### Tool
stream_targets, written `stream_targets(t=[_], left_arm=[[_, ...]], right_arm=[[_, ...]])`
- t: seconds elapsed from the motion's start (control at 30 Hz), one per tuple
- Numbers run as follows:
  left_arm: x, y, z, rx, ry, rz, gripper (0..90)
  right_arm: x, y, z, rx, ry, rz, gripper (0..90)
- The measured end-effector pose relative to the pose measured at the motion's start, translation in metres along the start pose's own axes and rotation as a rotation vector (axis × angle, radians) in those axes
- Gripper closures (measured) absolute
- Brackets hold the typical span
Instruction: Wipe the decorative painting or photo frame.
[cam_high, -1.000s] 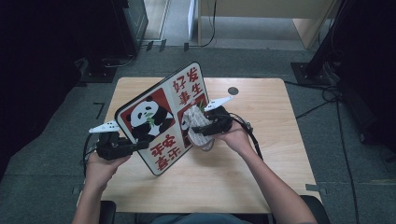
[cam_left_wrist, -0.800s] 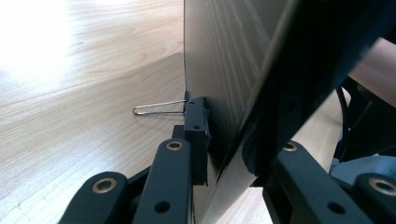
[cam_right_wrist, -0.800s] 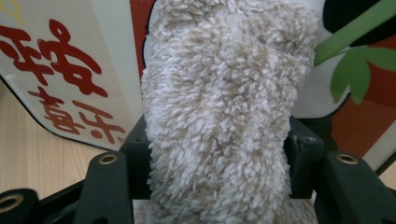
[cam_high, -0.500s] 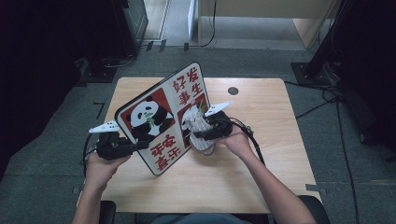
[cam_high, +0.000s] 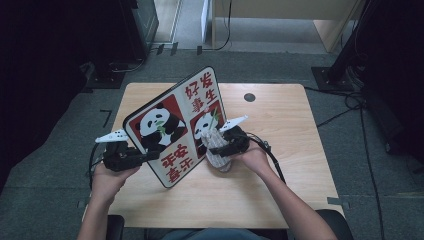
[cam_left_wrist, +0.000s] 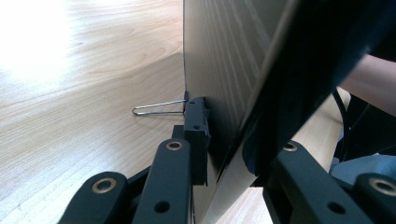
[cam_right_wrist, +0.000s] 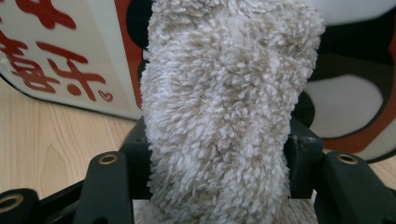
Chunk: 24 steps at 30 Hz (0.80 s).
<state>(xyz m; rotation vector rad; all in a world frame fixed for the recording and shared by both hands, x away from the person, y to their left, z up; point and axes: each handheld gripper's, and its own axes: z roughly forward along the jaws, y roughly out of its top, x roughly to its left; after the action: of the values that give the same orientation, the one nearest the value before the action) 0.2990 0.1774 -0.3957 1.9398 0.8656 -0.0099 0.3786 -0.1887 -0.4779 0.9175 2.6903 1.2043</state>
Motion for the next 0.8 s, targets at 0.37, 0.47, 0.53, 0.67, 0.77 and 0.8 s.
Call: stream_targets(t=[0.37,0.47,0.53,0.67,0.77,0.8], left_arm=[[-0.001,0.000,0.000,-0.001,0.002,-0.002,77.1],[0.000,0.000,0.000,-0.001,0.000,-0.002,77.0],[0.000,0.000,0.000,-0.001,0.000,0.000,77.0],[-0.001,0.000,0.000,-0.003,0.005,-0.006,77.1],[-0.001,0.000,0.000,-0.003,0.007,-0.006,77.2],[-0.001,0.000,0.000,-0.003,0.007,-0.006,77.2]], right_arm=[[0.000,-0.010,0.008,0.050,0.001,0.008,42.7],[0.000,-0.011,0.010,0.061,0.003,0.018,42.7],[0.000,-0.012,0.010,0.077,0.012,0.035,43.4],[0.001,-0.011,0.010,0.087,-0.001,0.021,44.6],[0.002,-0.010,0.009,0.091,-0.008,0.009,44.6],[0.001,-0.009,0.007,0.097,-0.003,0.013,44.6]])
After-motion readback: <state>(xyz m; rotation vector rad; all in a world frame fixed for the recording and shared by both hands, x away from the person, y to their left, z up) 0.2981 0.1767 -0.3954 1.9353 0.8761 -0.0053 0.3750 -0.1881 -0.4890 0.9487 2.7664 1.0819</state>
